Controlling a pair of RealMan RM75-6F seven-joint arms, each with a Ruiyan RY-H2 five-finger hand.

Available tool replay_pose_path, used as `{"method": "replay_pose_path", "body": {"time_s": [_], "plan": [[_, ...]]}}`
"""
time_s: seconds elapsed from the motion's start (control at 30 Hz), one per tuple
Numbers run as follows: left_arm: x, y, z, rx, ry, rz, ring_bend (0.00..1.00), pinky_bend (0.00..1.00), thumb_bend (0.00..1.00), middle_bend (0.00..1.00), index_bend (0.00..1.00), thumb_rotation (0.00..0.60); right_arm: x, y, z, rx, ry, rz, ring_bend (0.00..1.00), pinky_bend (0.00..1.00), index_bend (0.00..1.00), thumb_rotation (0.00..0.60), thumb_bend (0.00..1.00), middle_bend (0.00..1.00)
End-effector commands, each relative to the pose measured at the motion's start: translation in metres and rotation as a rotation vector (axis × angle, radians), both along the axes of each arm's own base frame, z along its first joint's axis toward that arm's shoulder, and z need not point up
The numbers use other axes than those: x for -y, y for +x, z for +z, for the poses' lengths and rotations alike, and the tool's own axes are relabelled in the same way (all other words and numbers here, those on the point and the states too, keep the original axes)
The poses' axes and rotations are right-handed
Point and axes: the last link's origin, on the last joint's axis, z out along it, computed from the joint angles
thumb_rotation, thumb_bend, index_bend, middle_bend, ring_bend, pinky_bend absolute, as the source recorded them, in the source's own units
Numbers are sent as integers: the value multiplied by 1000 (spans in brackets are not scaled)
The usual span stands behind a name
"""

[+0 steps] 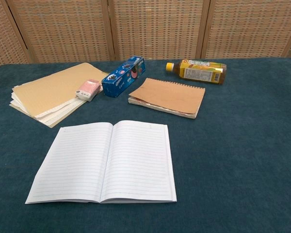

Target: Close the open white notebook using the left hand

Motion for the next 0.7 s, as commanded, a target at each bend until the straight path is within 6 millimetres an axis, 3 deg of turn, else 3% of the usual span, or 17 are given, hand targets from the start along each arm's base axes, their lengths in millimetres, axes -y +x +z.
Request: {"method": "replay_pose_path", "body": {"time_s": [0.03,0.7], "plan": [[0,-1,0,0,1,2,0,0,102,0,0,600,0,0,0,-2,3,-1,0,0,0,600,112,0],[-1,0,-2,3,-10,-8,0,0,102,0,0,600,-1,1,0,-2,6,1,0,0,0,600,112,0]]}}
